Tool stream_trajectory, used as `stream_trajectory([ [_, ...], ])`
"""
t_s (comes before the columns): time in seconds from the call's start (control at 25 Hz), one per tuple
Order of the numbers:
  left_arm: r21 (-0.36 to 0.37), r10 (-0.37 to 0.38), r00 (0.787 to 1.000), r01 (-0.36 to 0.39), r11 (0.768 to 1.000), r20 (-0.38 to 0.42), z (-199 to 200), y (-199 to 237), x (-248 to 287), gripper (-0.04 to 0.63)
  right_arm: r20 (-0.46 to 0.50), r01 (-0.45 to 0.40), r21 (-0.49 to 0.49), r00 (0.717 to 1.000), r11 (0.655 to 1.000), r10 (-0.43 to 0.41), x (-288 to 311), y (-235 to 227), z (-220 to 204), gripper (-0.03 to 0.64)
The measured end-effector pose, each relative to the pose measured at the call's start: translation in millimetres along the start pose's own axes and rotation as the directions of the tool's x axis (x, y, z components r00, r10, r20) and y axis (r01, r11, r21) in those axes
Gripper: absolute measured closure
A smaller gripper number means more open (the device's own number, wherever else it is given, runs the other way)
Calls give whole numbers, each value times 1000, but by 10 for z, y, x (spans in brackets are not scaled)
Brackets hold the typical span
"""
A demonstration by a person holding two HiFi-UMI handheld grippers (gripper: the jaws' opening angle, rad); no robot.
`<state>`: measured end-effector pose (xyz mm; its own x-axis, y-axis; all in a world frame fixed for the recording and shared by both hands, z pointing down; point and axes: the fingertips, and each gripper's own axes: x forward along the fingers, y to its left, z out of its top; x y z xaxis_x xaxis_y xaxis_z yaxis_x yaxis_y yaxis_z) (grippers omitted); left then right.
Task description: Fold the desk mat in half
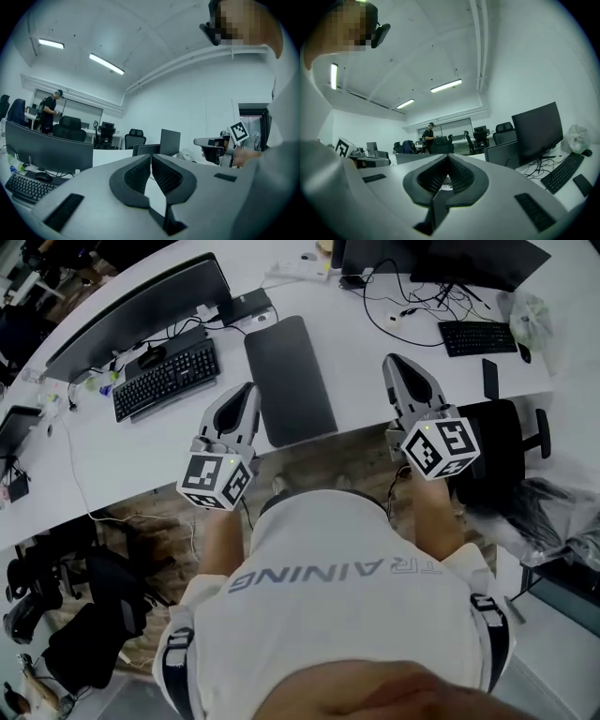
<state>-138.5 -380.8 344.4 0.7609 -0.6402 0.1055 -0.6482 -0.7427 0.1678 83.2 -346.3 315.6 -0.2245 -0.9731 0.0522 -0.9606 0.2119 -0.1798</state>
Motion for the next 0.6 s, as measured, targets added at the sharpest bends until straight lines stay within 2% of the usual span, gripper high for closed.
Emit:
stream_trajectory([
  [0.24,17,-36,999,36,999,33,170,-81,148,557,74,75,-61,995,995,-70,-177,-167,309,594],
  [0.6,13,-27,998,26,1000,50,271,5,113,557,73,57,-68,996,996,-52,-37,-119,307,594],
])
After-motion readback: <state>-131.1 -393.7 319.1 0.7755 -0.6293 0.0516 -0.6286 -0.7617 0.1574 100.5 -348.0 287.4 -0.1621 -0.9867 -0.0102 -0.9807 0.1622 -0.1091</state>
